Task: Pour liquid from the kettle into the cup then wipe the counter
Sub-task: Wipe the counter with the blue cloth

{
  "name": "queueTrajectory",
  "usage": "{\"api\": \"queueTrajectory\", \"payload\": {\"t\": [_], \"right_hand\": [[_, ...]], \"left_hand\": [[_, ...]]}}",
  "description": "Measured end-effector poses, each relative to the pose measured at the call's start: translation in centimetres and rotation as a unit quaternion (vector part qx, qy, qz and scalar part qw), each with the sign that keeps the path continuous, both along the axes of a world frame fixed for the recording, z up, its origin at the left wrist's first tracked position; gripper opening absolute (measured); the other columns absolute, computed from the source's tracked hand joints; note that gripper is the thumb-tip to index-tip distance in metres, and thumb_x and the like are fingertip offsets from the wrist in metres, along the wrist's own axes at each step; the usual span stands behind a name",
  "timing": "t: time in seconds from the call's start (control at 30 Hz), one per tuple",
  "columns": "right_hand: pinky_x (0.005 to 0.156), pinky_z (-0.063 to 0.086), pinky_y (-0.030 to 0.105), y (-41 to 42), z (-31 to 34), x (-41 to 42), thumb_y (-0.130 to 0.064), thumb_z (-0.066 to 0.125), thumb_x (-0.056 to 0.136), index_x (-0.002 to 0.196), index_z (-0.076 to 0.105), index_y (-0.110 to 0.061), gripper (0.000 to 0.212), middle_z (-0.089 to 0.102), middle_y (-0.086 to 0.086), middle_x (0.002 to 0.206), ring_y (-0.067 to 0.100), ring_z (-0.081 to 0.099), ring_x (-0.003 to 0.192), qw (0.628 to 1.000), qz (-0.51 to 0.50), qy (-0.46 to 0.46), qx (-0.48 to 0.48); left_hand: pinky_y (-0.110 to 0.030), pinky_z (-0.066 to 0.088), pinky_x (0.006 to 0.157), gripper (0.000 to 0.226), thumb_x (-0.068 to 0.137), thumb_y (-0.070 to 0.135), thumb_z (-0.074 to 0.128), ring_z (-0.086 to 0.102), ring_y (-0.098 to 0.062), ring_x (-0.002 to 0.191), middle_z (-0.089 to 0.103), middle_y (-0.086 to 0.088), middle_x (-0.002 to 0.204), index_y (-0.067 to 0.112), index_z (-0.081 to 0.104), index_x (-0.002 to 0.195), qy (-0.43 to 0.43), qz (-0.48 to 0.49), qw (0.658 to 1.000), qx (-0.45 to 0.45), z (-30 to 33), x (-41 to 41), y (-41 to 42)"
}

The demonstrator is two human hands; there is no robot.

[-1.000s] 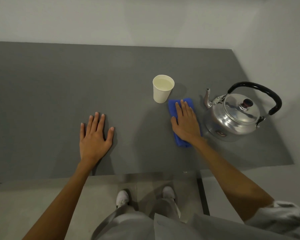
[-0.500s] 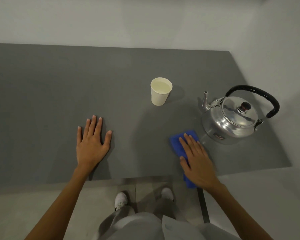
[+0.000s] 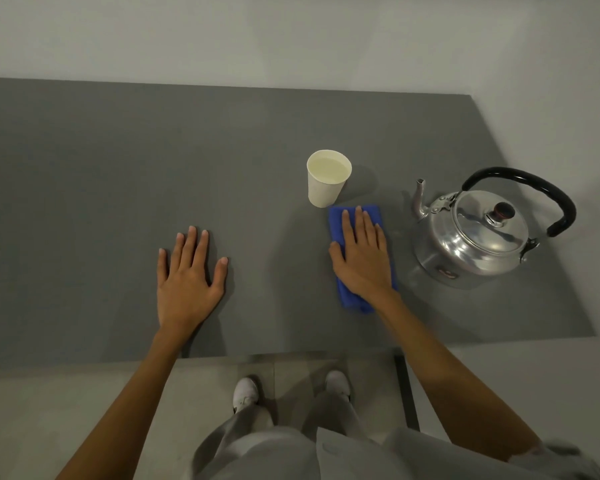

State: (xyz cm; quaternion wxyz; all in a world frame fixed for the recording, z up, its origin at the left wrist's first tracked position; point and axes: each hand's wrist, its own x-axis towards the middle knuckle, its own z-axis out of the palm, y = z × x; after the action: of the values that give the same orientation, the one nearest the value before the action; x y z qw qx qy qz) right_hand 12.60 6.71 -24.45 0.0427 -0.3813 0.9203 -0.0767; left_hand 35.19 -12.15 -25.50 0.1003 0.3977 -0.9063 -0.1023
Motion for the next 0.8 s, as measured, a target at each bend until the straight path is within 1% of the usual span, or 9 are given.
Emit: {"api": "queueTrajectory", "payload": {"t": [0.07, 0.17, 0.23, 0.33, 0.47, 0.57, 0.7, 0.8], "right_hand": [[0.119, -0.002, 0.041, -0.7, 0.1, 1.1, -0.039, 0.025, 0.099, 0.151, 0.003, -0.013, 0.062, 0.004, 0.014, 0.159, 0.026, 0.001, 0.147, 1.0, 0.023, 0.0, 0.003], [0.119, -0.001, 0.041, -0.7, 0.1, 3.5, -0.042, 0.022, 0.099, 0.151, 0.002, -0.017, 0.061, 0.002, 0.011, 0.16, 0.024, -0.002, 0.147, 0.996, 0.087, 0.006, 0.007], [0.12, 0.0, 0.04, 0.3, 0.1, 4.9, -0.044, 0.019, 0.099, 0.151, 0.003, -0.018, 0.06, 0.003, 0.009, 0.16, 0.023, -0.001, 0.147, 0.992, 0.126, 0.003, 0.01], [0.12, 0.002, 0.038, 3.6, 0.2, 6.0, -0.047, 0.01, 0.099, 0.151, 0.003, -0.022, 0.059, 0.002, 0.005, 0.16, 0.018, -0.003, 0.147, 0.987, 0.157, -0.008, 0.021], [0.12, -0.003, 0.035, 8.6, 0.3, 4.6, -0.051, 0.004, 0.097, 0.15, -0.003, -0.026, 0.059, -0.006, -0.002, 0.159, 0.011, -0.01, 0.146, 0.987, 0.156, -0.033, 0.027], [0.12, -0.001, 0.034, 10.0, 0.7, 1.7, -0.05, 0.007, 0.097, 0.15, 0.0, -0.026, 0.058, -0.003, -0.003, 0.159, 0.01, -0.008, 0.146, 0.99, 0.138, -0.038, 0.016], [0.119, 0.002, 0.033, 7.3, 0.9, -1.9, -0.041, 0.021, 0.101, 0.151, 0.005, -0.022, 0.055, 0.004, 0.002, 0.16, 0.014, -0.001, 0.147, 0.994, 0.108, -0.002, 0.016], [0.121, 0.003, 0.037, 3.7, 0.9, -2.1, -0.039, 0.023, 0.102, 0.151, 0.004, -0.02, 0.056, 0.004, 0.005, 0.16, 0.018, -0.001, 0.147, 0.995, 0.093, 0.0, 0.02]], "left_hand": [[-0.042, 0.002, 0.122, 0.068, 0.093, 0.058, 0.021, 0.012, -0.018, 0.149, 0.021, -0.003, 0.159, 0.021, 0.022, 0.15, 0.002, -0.002, 1.0, 0.001, 0.0, -0.1, 0.0], [-0.042, 0.002, 0.122, 0.069, 0.092, 0.058, 0.02, 0.012, -0.018, 0.149, 0.021, -0.002, 0.16, 0.021, 0.022, 0.15, 0.002, -0.004, 1.0, 0.004, 0.1, -0.1, 0.0], [-0.042, 0.002, 0.122, 0.069, 0.092, 0.059, 0.021, 0.011, -0.017, 0.149, 0.021, -0.002, 0.16, 0.021, 0.022, 0.15, 0.004, -0.005, 1.0, 0.005, 0.2, -0.1, -0.1], [-0.042, 0.003, 0.122, 0.069, 0.092, 0.059, 0.021, 0.012, -0.017, 0.148, 0.022, -0.002, 0.159, 0.021, 0.023, 0.15, 0.009, -0.006, 1.0, 0.008, 0.2, -0.1, -0.1], [-0.041, 0.003, 0.121, 0.069, 0.092, 0.059, 0.02, 0.013, -0.017, 0.148, 0.022, -0.002, 0.159, 0.021, 0.023, 0.15, 0.005, -0.003, 1.0, 0.004, 0.3, -0.1, 0.0], [-0.041, 0.003, 0.121, 0.07, 0.091, 0.059, 0.02, 0.013, -0.017, 0.148, 0.023, -0.002, 0.159, 0.021, 0.024, 0.15, 0.004, -0.002, 1.0, 0.003, 0.3, -0.1, 0.0], [-0.042, 0.003, 0.122, 0.07, 0.091, 0.059, 0.02, 0.012, -0.018, 0.148, 0.022, -0.002, 0.159, 0.021, 0.023, 0.15, 0.001, -0.002, 1.0, 0.006, 0.4, -0.1, 0.1], [-0.042, 0.002, 0.121, 0.07, 0.091, 0.059, 0.019, 0.012, -0.017, 0.149, 0.021, -0.002, 0.159, 0.021, 0.023, 0.15, -0.001, -0.001, 1.0, 0.006, 0.5, -0.1, 0.2]]}}
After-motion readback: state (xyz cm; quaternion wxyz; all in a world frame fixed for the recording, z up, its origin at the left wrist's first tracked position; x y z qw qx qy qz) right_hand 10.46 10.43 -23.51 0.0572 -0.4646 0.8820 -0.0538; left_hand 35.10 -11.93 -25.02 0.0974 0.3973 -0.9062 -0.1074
